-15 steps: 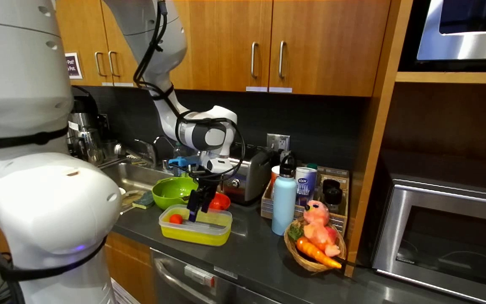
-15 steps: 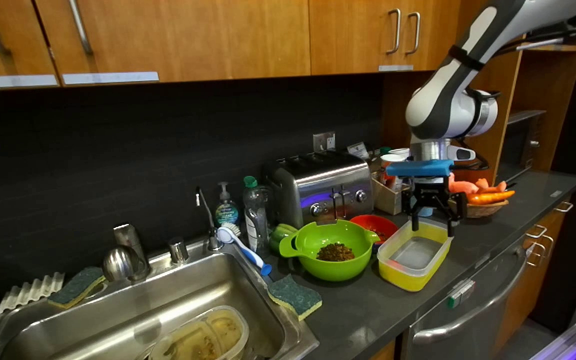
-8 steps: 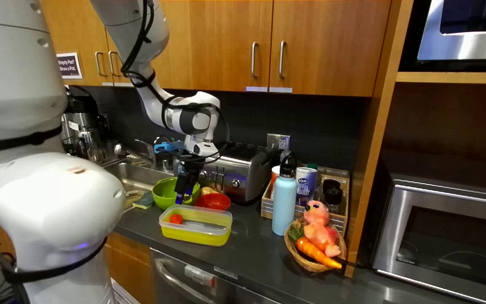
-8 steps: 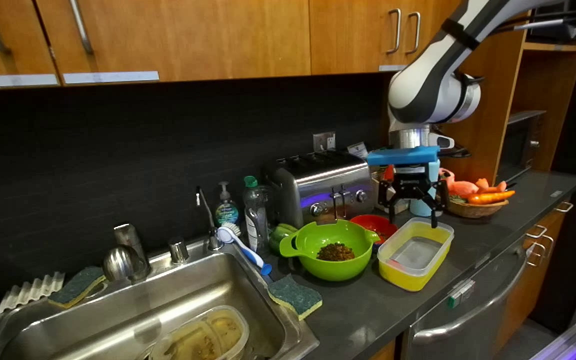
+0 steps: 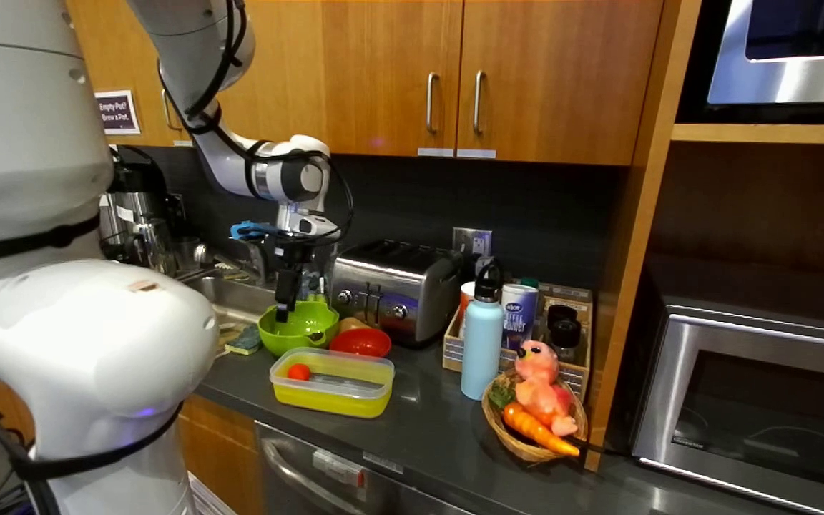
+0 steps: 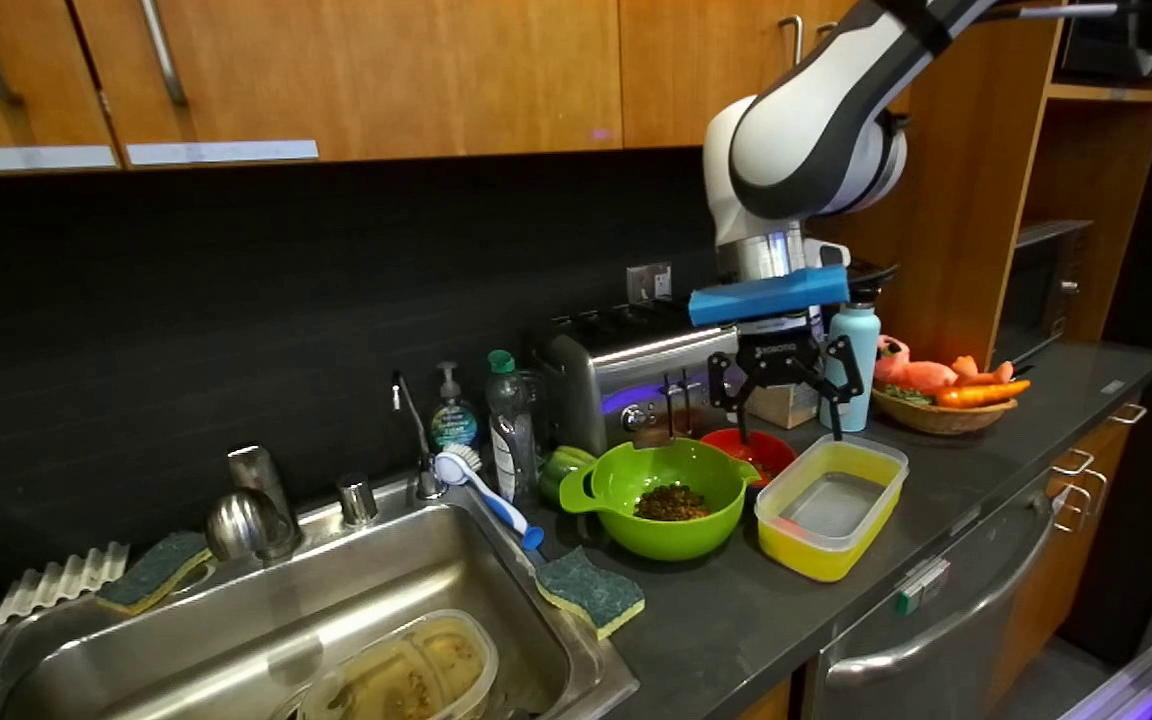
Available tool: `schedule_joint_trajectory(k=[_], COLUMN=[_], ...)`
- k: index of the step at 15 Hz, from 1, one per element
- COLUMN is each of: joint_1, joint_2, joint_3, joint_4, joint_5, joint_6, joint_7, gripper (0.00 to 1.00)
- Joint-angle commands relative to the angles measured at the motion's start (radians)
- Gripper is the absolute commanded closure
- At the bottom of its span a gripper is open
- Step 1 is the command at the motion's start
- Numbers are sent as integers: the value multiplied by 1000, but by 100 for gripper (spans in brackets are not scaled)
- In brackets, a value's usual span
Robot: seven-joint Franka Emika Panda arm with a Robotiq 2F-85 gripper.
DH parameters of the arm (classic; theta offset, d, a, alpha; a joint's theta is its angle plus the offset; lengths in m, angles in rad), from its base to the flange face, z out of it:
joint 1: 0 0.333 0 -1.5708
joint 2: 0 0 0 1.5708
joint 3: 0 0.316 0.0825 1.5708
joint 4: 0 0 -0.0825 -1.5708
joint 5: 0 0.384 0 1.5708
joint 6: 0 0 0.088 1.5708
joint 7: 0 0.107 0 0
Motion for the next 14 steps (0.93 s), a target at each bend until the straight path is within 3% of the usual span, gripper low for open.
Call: schedule_joint_trajectory(k=[1,10,14], joint_1=[11,8,22], joint_2=[-39,-18,88], joint_3=[13,12,28], joint_4=[9,13,125], joint_5=[-54,-36,-75], joint_6=[-33,-18,-50], joint_7=[27,7,-36], gripper=[0,0,0])
